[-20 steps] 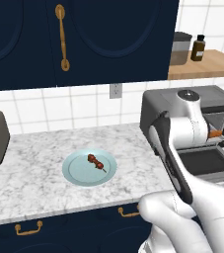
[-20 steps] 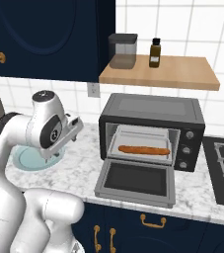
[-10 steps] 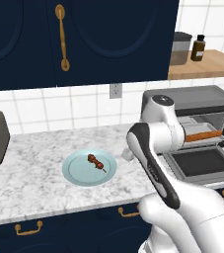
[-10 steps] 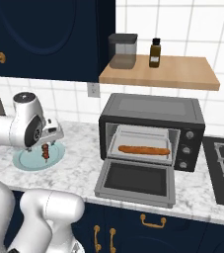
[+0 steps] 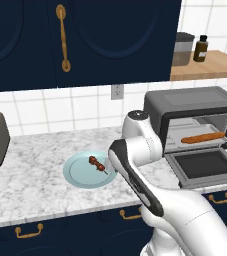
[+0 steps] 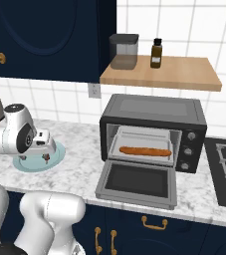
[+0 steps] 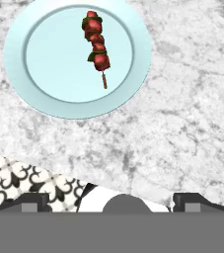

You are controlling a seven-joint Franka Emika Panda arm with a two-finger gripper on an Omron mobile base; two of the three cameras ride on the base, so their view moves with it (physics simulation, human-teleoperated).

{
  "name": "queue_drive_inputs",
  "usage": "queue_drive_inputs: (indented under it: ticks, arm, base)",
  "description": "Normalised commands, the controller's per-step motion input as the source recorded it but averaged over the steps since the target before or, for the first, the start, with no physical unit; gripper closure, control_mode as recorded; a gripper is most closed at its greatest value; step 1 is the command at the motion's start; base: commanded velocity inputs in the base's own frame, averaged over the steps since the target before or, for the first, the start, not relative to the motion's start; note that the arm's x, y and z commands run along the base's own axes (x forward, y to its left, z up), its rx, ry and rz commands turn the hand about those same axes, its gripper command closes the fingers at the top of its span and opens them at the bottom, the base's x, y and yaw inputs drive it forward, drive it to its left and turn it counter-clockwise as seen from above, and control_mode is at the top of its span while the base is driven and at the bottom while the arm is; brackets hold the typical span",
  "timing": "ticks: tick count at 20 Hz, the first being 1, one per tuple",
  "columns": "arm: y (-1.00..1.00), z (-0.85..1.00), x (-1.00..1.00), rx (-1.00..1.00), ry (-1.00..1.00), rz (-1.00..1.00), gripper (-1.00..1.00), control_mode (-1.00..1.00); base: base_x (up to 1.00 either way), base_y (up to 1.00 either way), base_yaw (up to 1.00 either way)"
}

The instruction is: Pick up the kebab skewer and baguette bread, and place them inside the toaster oven. Close the toaster oven door and start by setting the timer.

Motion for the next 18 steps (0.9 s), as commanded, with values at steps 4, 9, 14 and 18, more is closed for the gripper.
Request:
queue_drive_inputs:
  ticks: [4, 9, 14, 18]
  arm:
    - [0.17, -0.42, 0.68, 0.00, 0.17, -0.03, -1.00, -1.00]
    - [0.36, -0.35, 0.46, 0.00, 0.04, 0.00, -1.00, -1.00]
    - [0.15, -0.28, 0.36, 0.00, 0.00, 0.00, -1.00, -1.00]
    - [0.18, -0.33, 0.38, 0.00, 0.03, 0.00, -1.00, -1.00]
  base:
    - [0.00, 0.00, 0.00]
    - [0.00, 0.00, 0.00]
    - [0.00, 0.00, 0.00]
    - [0.00, 0.00, 0.00]
